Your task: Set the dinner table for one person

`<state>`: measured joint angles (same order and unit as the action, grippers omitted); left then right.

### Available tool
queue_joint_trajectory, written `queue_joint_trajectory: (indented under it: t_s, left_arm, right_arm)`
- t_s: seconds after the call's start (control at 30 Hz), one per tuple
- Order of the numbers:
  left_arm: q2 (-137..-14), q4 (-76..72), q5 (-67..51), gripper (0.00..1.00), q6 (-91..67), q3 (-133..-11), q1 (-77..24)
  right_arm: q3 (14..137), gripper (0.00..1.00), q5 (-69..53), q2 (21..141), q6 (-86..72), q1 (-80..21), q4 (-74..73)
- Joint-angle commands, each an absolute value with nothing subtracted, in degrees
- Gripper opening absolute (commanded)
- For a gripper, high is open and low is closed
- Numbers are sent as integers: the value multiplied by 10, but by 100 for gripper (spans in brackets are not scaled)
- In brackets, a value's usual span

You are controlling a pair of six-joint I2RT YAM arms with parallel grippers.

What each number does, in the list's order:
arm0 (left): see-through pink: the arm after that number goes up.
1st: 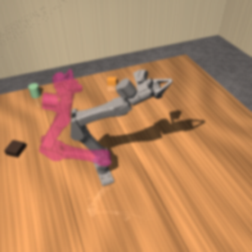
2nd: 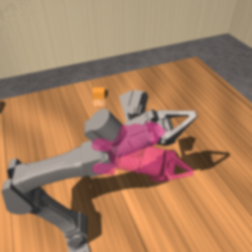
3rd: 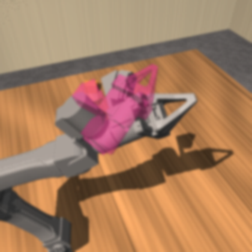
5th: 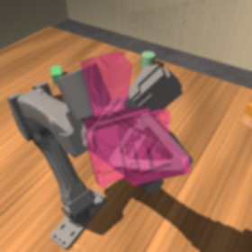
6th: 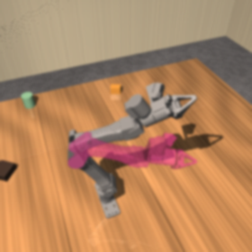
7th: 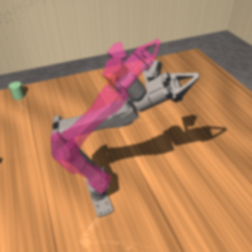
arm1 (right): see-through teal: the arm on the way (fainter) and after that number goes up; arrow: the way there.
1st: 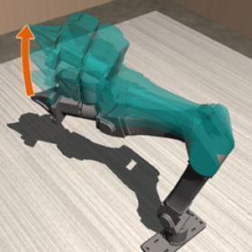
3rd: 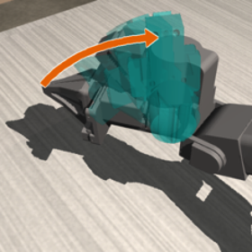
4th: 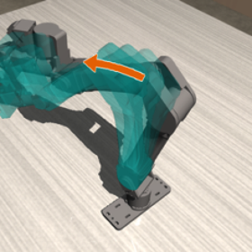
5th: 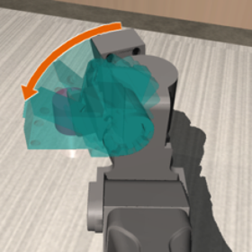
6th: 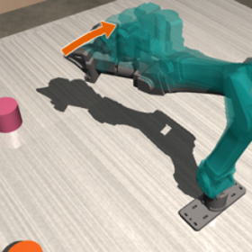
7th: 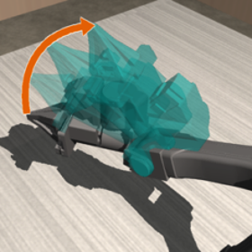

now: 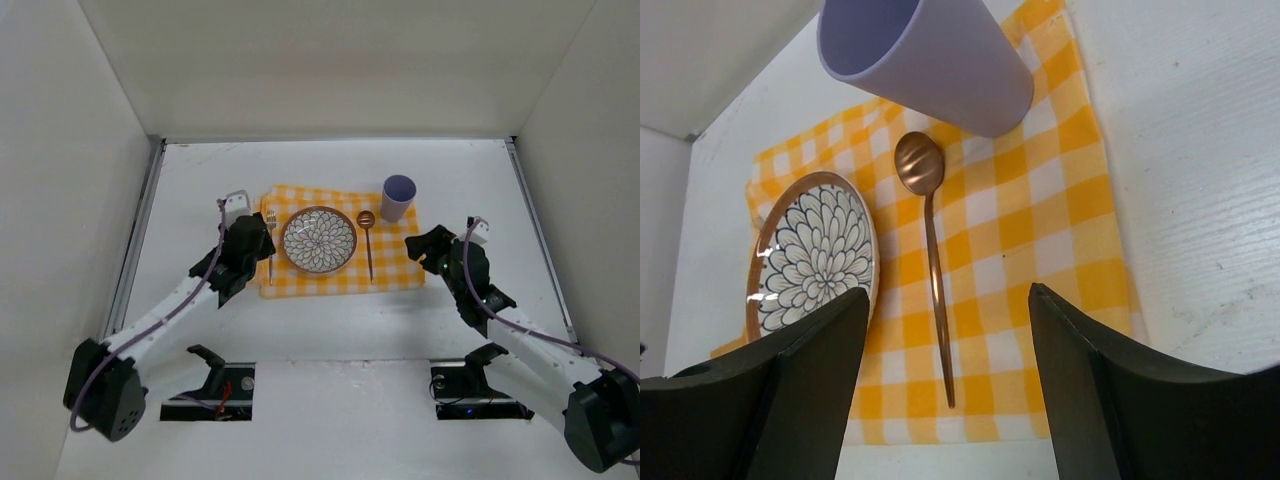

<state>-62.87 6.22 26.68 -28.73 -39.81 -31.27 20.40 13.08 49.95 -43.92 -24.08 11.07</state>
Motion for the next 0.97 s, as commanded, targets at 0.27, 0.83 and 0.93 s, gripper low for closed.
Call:
queue_joint_trajectory:
  t_s: [0.27, 0.83, 0.93]
  left_arm:
    - [-417, 227, 249, 50, -475, -254, -147]
    - [-421, 147, 215, 49, -498, -207, -106]
    - [-426, 147, 212, 49, -495, -211, -101]
  right_arm:
    - [193, 25, 150, 498, -451, -235, 142]
    - [196, 65, 168, 545, -449, -236, 164]
    - [194, 66, 171, 542, -449, -236, 164]
